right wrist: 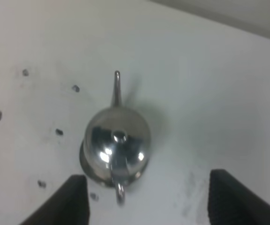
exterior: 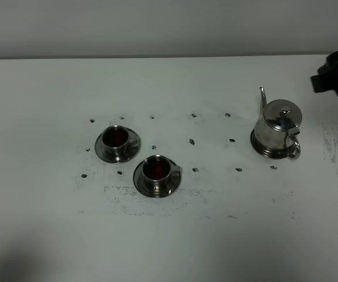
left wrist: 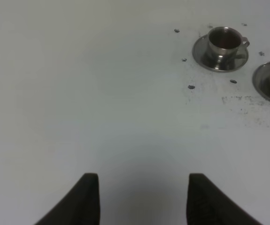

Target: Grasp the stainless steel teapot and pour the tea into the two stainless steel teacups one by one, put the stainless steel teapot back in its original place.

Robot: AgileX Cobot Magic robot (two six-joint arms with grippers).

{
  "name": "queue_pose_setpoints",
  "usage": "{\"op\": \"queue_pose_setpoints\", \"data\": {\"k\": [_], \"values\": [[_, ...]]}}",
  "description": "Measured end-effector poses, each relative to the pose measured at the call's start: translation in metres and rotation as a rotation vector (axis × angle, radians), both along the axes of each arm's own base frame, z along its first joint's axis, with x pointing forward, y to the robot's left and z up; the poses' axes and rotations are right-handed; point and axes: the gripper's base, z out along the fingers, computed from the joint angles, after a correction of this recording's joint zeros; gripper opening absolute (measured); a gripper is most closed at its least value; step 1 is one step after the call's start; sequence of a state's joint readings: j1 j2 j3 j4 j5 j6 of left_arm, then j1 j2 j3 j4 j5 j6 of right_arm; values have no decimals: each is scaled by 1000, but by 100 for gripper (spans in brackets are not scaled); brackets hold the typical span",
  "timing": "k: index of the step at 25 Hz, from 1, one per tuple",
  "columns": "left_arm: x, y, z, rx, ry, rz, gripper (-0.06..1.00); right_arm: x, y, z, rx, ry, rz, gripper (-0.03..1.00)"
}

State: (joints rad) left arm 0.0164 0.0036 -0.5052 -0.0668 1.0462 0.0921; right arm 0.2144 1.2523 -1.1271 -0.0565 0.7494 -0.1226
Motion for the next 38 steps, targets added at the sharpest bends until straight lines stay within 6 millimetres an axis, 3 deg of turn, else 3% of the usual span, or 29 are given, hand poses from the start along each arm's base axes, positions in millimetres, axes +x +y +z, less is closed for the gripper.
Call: {"op": "queue_pose_setpoints", "data": {"k": [7,10,13,18,22,24,38], "values": [[0,0,0,0,0,0,42,-88,-20,45,32,-152,-8,50],[0,0,0,0,0,0,42,-125,-27,49,59,-142,-13,48],[0,0,0,0,0,0,42,-163,-35,31,74,-77,-33,46],[0,0,0,0,0,0,42,-212,-45,-24,85,-62,-78,42],[0,0,0,0,0,0,42,-229,-46,-64,117,-87,-86,39],[0,0,0,0,0,0,42,-235,-46,-73,124,-94,-91,37],[0,0,0,0,0,0,42,-258,-48,-78,146,-233,-152,25]]}}
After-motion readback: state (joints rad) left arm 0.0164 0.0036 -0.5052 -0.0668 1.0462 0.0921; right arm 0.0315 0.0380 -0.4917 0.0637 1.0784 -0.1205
